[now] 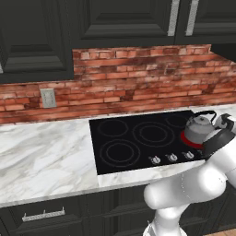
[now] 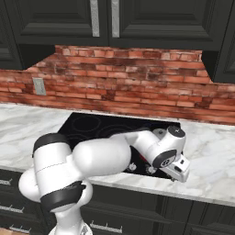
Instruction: Lower the heat of the kettle.
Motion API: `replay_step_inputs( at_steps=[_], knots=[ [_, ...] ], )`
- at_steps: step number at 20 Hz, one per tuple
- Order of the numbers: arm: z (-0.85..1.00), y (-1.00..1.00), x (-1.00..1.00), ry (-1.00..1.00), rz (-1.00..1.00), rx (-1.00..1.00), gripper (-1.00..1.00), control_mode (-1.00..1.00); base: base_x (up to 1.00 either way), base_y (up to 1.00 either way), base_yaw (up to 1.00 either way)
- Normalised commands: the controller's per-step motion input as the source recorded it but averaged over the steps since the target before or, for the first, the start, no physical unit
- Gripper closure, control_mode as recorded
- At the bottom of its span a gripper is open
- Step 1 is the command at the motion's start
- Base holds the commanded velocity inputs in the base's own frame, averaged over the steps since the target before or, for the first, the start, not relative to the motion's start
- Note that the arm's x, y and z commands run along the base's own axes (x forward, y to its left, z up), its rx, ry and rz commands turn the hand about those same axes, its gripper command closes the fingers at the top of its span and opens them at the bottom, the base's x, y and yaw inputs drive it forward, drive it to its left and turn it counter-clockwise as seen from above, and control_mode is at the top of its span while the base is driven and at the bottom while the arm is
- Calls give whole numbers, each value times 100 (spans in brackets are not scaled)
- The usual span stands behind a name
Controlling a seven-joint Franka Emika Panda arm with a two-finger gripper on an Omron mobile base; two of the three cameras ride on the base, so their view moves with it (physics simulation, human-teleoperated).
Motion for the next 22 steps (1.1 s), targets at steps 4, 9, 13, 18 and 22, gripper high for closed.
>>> replay_step_inputs(
  at_steps=[4, 9, 13, 18, 22],
  knots=[
    [0, 0, 18, 0, 0, 0, -100, -100, 0, 0, 0],
    [-5, -7, 13, 0, 0, 0, -100, -100, 0, 0, 0],
    [-9, -6, 11, 0, 0, 0, -100, -100, 0, 0, 0],
    [-10, -7, 6, 0, 0, 0, -100, -100, 0, 0, 0],
    [-9, -7, 1, 0, 0, 0, -100, -100, 0, 0, 0]
  ],
)
